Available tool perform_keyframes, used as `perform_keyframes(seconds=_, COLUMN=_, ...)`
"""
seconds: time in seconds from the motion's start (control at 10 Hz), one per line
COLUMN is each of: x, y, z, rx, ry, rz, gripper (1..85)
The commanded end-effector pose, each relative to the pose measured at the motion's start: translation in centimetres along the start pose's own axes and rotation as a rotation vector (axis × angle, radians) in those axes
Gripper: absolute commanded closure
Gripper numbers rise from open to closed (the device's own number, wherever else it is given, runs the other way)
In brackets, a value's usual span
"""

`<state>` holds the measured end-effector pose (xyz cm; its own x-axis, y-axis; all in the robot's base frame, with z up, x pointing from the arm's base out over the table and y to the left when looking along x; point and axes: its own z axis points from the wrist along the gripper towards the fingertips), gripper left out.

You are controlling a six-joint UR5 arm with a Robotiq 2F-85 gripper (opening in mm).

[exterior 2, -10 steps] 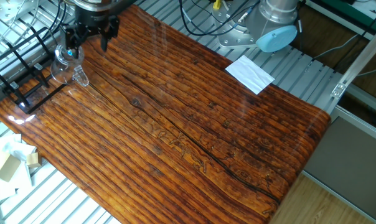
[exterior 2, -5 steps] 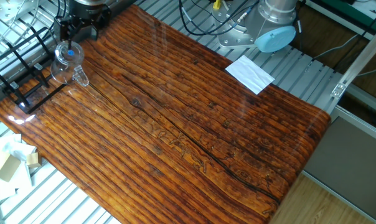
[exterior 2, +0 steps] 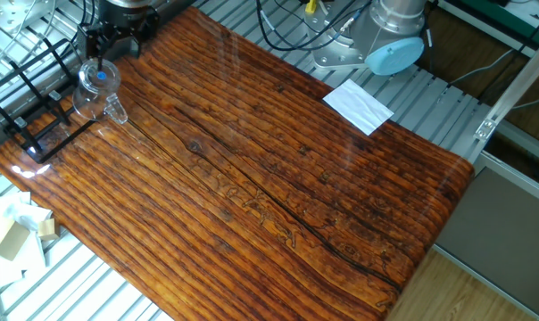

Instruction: Take the cup off the cup rack

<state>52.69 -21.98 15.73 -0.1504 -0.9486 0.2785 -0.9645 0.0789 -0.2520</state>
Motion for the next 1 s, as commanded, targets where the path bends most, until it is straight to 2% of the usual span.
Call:
perform_keyframes(seconds=0.0, x=-0.9, y=-0.1, z=-0.2, rx=0.002, ry=-0.031, rz=0.032, gripper=8.0)
perform_keyframes(seconds=0.1, x=0.2, y=-0.5, z=-0.1, rx=0.017, ry=0.012, rz=0.057, gripper=9.3)
perform_keyframes(seconds=0.2, x=0.8, y=-0.8, z=-0.2, rx=0.028, ry=0.033, rz=0.085, gripper=13.3)
perform_keyframes(seconds=0.4, x=0.1, y=-0.6, z=-0.1, rx=0.021, ry=0.004, rz=0.095, gripper=13.0)
perform_keyframes(seconds=0.9, x=-0.5, y=-0.3, z=-0.1, rx=0.002, ry=-0.023, rz=0.063, gripper=13.0)
